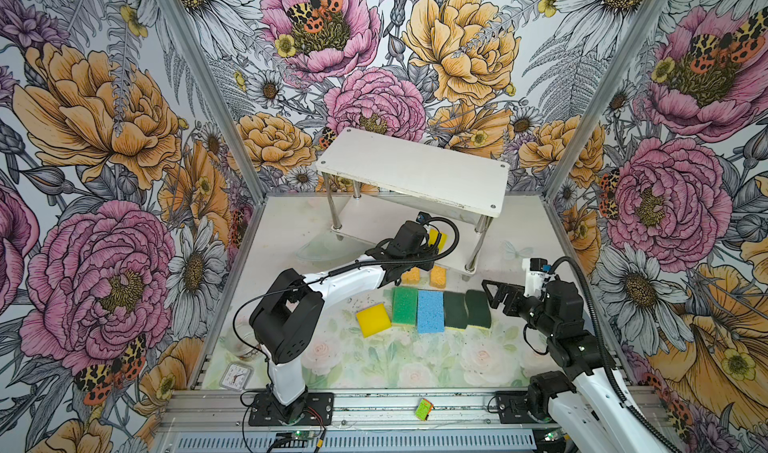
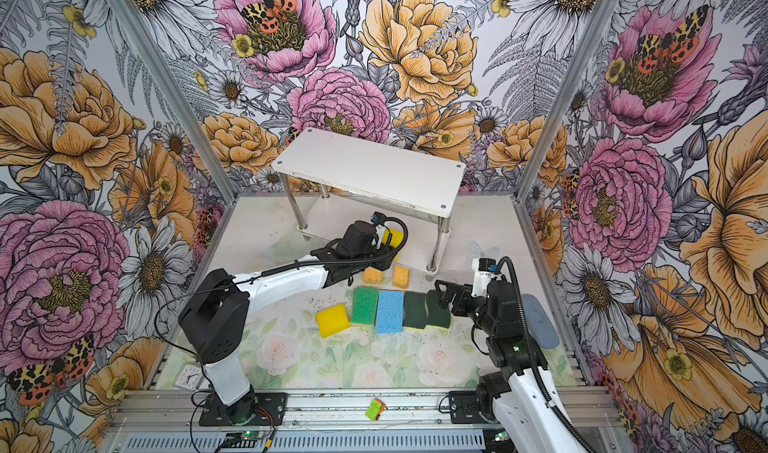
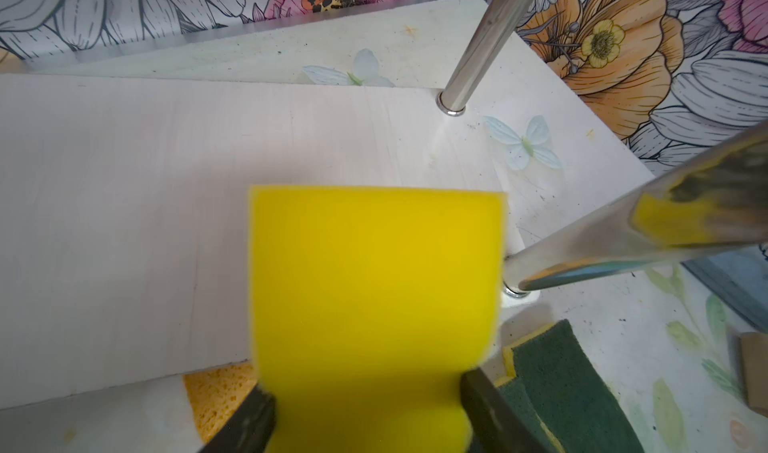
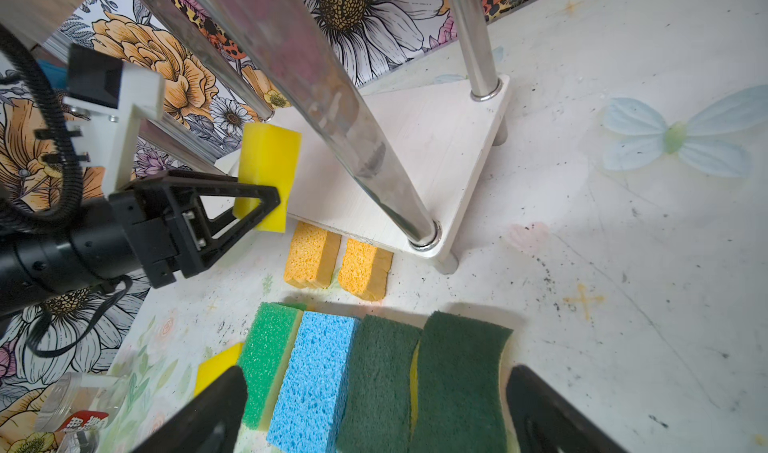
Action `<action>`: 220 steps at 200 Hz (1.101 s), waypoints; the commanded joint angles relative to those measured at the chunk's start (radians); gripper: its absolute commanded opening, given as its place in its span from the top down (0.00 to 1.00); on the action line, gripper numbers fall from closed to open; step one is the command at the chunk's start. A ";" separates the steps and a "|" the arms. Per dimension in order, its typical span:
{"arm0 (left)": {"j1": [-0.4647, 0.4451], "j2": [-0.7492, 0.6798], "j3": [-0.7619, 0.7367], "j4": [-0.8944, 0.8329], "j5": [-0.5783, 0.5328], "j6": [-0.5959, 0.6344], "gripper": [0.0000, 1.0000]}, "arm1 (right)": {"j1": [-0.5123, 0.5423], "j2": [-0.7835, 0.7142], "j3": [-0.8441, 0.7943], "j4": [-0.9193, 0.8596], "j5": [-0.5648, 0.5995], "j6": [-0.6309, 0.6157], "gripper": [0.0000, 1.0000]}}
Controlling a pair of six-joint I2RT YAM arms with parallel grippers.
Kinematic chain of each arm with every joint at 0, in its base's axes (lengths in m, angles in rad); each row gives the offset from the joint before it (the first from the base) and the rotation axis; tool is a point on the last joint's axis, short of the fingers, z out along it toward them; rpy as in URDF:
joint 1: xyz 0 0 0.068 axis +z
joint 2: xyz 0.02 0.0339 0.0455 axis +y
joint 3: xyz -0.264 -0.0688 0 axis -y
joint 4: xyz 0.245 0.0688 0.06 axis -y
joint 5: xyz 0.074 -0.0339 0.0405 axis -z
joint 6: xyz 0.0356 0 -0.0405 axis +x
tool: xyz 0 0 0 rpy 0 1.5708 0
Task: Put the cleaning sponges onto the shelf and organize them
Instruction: 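Carry the yellow sponge with the left gripper onto the lower shelf, then lower the yellow sponge onto the lower shelf and open the left gripper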
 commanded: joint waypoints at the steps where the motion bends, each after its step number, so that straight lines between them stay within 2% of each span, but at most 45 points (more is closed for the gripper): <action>1: -0.020 0.051 0.062 0.024 -0.004 0.010 0.44 | 0.004 -0.020 -0.003 -0.004 0.019 0.005 0.01; 56: -0.038 0.162 0.189 -0.030 -0.024 -0.035 0.44 | 0.004 -0.028 -0.003 -0.010 0.023 0.003 0.01; 111: -0.043 0.232 0.285 -0.111 -0.063 -0.020 0.44 | 0.005 -0.034 -0.004 -0.011 0.025 0.003 0.01; 220: -0.028 0.292 0.354 -0.130 -0.047 -0.020 0.44 | 0.004 -0.039 -0.006 -0.011 0.029 0.006 0.01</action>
